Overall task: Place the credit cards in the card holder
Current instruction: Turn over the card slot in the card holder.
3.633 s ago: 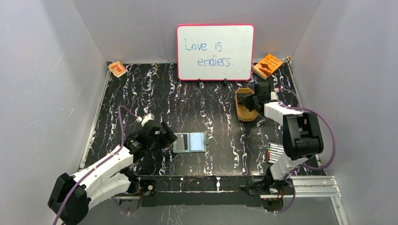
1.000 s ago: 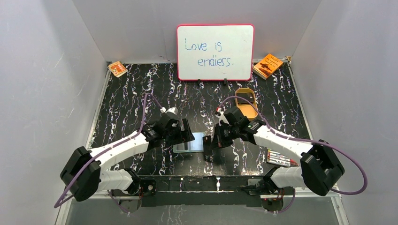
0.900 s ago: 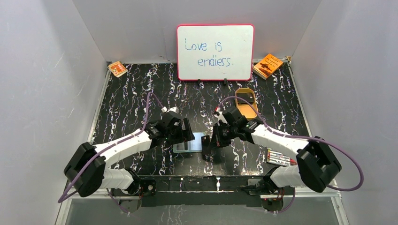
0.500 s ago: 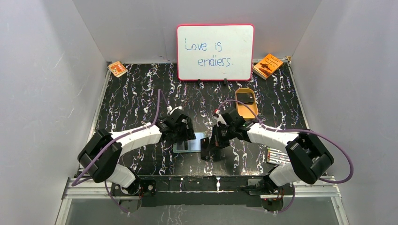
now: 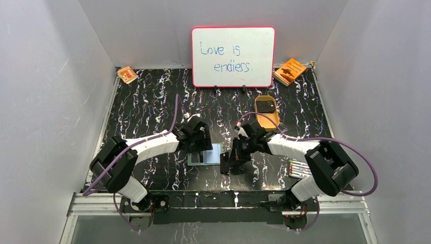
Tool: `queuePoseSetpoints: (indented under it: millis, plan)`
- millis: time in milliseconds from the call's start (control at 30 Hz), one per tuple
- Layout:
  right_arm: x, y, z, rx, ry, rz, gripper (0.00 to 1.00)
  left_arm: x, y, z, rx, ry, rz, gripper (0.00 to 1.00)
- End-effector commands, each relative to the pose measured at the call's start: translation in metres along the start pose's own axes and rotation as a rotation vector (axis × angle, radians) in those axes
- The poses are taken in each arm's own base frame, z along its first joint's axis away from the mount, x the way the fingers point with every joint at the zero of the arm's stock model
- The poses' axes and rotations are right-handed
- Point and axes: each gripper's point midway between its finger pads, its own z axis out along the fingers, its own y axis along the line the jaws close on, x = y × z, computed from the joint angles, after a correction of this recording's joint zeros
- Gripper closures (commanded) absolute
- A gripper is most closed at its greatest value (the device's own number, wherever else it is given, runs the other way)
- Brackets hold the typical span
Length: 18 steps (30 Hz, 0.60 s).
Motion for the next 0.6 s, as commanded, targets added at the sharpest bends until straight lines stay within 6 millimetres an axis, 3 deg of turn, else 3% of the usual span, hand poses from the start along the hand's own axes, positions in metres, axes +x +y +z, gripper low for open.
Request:
queuePoseSetpoints:
  millis: [0,267,567]
  plan:
    - [-0.001,0.003,0.002,-0.044,0.008,-0.006,1.0,-0.002,0.001,-0.001,-0.014,-0.004,0.014,0.41]
    - [-0.004,0.007,0.003,-0.063,0.004,-0.005,1.0,0.003,0.006,0.002,-0.024,0.009,0.01,0.41]
    - [-0.024,0.026,-0.014,-0.066,-0.094,-0.058,1.0,0.006,0.011,0.002,-0.036,0.01,0.01,0.43]
